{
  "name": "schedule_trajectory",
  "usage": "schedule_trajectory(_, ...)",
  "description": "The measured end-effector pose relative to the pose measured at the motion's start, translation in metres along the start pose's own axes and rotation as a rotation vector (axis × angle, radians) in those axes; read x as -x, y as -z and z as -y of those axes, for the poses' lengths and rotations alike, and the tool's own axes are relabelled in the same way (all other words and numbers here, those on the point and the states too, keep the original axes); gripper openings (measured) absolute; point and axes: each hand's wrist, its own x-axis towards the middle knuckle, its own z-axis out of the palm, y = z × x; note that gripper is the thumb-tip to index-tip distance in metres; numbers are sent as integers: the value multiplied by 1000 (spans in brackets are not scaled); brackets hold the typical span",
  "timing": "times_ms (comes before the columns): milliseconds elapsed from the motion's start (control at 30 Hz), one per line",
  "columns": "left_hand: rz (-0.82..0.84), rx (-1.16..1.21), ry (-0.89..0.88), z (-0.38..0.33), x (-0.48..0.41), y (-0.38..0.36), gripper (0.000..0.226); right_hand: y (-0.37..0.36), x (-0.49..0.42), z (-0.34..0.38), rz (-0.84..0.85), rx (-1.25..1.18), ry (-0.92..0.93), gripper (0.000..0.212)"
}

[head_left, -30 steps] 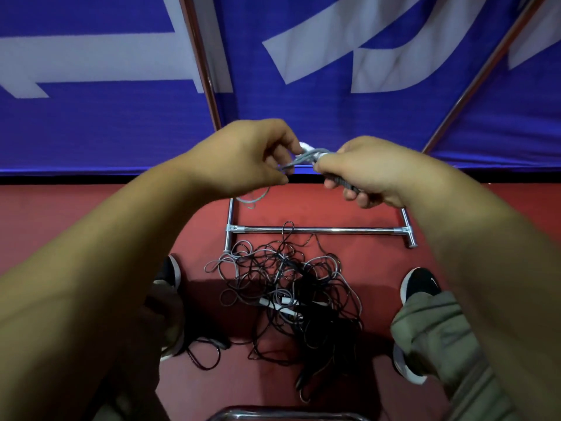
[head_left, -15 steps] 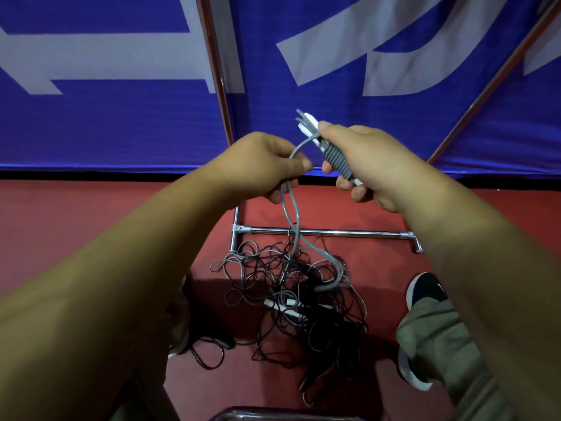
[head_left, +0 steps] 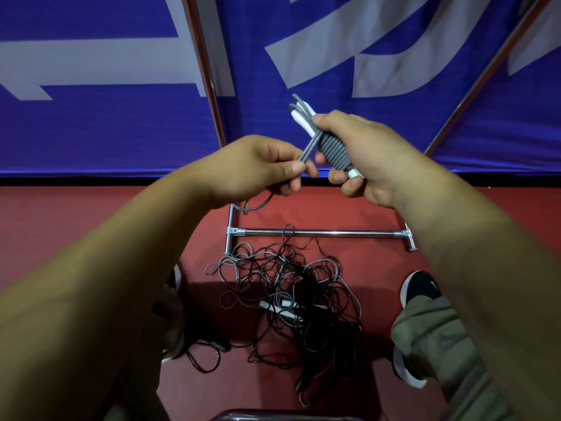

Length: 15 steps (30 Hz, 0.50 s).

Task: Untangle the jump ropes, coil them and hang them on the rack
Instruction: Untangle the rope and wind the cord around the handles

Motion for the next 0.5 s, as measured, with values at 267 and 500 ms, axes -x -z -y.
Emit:
schedule_trajectory(267, -88, -304, 90, 8, -5, 1, 28, -5, 9, 0, 97, 11, -17, 29)
schedule_trajectory(500, -75, -266, 116, 4, -2, 7, 22, -8, 17, 0, 291, -10, -22, 33)
